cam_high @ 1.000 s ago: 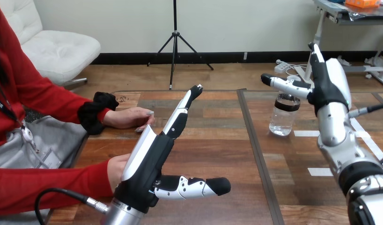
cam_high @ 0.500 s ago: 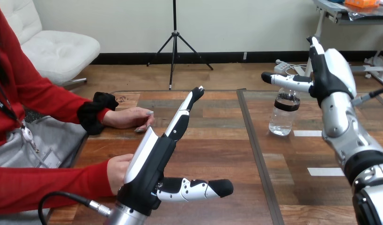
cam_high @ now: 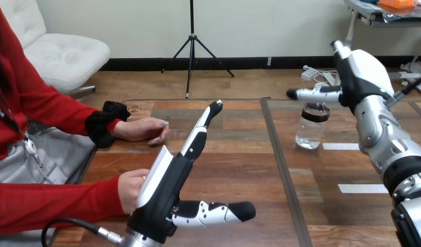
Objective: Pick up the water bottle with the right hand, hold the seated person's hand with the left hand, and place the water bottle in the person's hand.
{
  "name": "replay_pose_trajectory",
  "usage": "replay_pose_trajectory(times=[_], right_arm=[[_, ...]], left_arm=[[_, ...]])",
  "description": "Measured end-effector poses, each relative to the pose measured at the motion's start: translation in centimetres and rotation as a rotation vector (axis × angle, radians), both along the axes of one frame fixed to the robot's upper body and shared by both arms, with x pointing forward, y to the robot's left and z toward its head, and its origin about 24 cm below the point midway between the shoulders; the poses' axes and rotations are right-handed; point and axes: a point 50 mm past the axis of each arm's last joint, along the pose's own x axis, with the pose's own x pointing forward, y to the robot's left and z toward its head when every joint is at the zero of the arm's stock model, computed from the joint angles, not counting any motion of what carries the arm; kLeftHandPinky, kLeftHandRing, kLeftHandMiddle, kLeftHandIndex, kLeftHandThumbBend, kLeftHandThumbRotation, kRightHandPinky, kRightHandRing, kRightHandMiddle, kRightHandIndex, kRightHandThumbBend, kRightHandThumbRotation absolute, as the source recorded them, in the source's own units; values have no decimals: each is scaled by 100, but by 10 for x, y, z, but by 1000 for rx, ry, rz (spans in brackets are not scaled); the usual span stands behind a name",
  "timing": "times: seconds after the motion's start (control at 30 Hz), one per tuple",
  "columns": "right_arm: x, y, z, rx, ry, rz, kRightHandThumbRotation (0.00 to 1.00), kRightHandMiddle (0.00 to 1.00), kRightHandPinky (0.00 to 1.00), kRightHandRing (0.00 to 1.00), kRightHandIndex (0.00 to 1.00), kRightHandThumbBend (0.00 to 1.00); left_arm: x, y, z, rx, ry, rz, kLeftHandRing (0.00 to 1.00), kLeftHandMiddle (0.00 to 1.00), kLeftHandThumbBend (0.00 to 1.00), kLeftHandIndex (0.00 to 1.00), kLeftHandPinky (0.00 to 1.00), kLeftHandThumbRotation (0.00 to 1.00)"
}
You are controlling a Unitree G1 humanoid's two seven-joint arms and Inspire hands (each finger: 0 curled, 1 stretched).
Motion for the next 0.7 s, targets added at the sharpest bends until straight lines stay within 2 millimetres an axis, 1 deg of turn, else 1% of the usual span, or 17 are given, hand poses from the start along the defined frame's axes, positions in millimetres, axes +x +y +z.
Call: replay_pose_trajectory(times=[0.3,0.43,0.6,0.7], right_arm=[[-1,-2,-2,-85,74,36,55,93,86,92,93,100],[-1,-4,-4,-103,101,40,53,90,81,90,90,100],[-2,-5,-6,-144,131,54,52,89,78,88,89,100],[-3,-5,-8,-175,148,66,54,87,77,86,88,100]], left_arm=[[-4,-1,0,-4,3,-3,100,100,100,100,100,61],[-5,-1,1,-6,-2,-4,100,100,100,100,100,60],[-7,-1,3,-10,-11,-4,100,100,100,100,100,59],[-9,-2,4,-13,-17,-5,100,100,100,100,100,59]])
